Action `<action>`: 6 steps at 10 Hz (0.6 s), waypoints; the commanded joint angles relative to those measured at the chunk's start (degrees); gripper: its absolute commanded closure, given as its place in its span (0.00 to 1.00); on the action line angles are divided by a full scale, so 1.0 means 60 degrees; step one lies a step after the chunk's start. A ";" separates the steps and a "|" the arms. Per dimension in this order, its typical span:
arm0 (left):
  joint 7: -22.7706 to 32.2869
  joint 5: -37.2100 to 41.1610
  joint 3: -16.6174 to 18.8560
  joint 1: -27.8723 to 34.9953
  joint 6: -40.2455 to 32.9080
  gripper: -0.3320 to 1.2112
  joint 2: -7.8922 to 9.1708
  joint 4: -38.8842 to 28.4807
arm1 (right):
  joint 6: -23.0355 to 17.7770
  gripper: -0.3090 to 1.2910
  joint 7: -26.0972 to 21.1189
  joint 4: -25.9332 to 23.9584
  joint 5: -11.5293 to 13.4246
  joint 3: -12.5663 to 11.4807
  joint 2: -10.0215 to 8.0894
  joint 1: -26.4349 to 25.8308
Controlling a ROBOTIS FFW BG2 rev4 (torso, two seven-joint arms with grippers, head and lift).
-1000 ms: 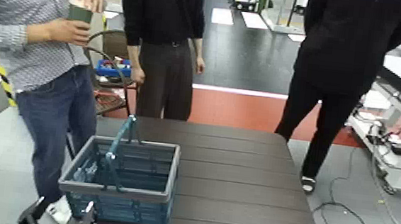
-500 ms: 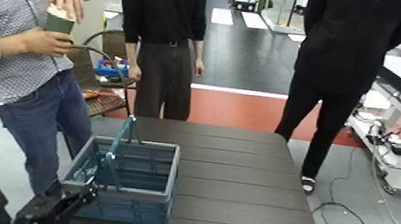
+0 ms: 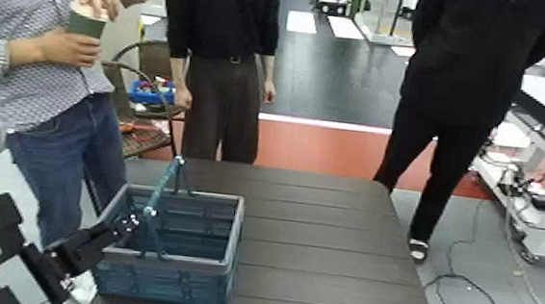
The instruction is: Grasp the handle of the crate.
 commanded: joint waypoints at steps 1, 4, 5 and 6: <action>-0.0296 0.0684 -0.0190 -0.1015 0.0530 0.28 0.0589 0.0866 | -0.0062 0.29 0.0014 0.0059 -0.0048 0.0035 -0.0015 -0.0050; -0.0399 0.1138 -0.0087 -0.1616 0.1116 0.28 0.0969 0.1511 | -0.0062 0.29 0.0014 0.0059 -0.0063 0.0049 0.0000 -0.0065; -0.0589 0.1358 -0.0248 -0.2040 0.1629 0.28 0.1145 0.1935 | -0.0062 0.29 0.0014 0.0059 -0.0063 0.0064 -0.0015 -0.0065; -0.0824 0.1446 -0.0395 -0.2524 0.2244 0.28 0.1321 0.2404 | -0.0062 0.29 -0.0001 0.0088 -0.0077 0.0079 -0.0015 -0.0094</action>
